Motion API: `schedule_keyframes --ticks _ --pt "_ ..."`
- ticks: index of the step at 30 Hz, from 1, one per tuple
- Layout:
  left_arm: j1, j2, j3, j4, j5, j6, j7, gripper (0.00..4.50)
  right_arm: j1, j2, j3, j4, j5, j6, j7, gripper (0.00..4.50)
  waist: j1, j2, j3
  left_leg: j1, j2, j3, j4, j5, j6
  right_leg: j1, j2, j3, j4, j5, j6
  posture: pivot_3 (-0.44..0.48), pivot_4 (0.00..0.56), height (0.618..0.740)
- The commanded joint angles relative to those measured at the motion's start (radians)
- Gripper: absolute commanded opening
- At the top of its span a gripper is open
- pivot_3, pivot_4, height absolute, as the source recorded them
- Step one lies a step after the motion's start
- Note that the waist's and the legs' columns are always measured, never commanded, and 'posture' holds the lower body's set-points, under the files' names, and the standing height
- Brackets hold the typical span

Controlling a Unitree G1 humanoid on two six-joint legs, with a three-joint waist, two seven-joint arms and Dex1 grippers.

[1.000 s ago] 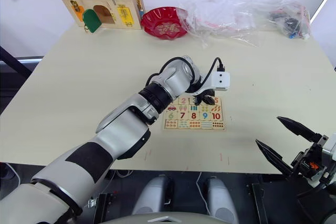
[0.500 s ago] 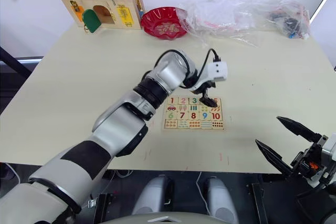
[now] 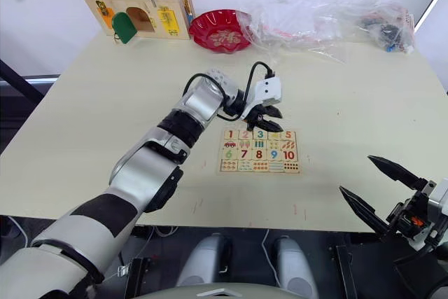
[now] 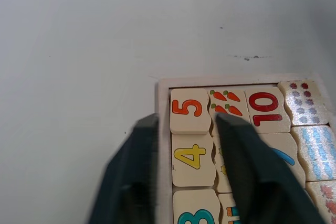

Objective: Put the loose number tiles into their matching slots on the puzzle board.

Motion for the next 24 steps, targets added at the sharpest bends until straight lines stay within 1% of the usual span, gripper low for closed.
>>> schedule_keyframes --ticks 1,7,16,24 --pt "0.000 -0.008 0.001 0.009 0.012 -0.070 0.038 0.08 0.006 0.002 -0.007 -0.031 0.005 -0.018 -0.004 4.50 0.000 0.000 0.000 0.000 0.000 0.000 0.000 0.000 0.000 0.000 0.000 0.000 0.000 0.000 0.000 0.000 0.150 0.740" --pt "0.011 -0.020 0.004 0.033 0.020 -0.071 0.073 0.08 0.010 0.002 -0.008 -0.034 0.007 -0.016 -0.005 4.50 0.000 0.000 0.000 0.000 0.000 -0.001 0.001 0.000 0.000 0.000 0.001 0.001 0.000 0.000 0.000 0.000 0.150 0.740" --pt "0.032 -0.023 -0.028 0.027 0.062 -0.048 0.066 0.08 0.006 -0.003 -0.006 -0.031 0.007 -0.013 -0.004 4.50 0.000 0.000 0.000 0.000 0.000 -0.001 0.001 0.000 0.000 0.000 0.001 0.001 0.000 0.000 0.000 0.000 0.150 0.740" --pt "0.041 -0.033 -0.028 0.018 0.072 -0.035 0.079 0.08 0.002 -0.004 0.000 -0.033 0.006 -0.011 -0.007 4.50 0.000 0.000 0.000 -0.001 0.000 -0.001 0.001 0.000 0.000 0.000 0.001 0.001 0.000 0.000 0.000 0.000 0.150 0.740"
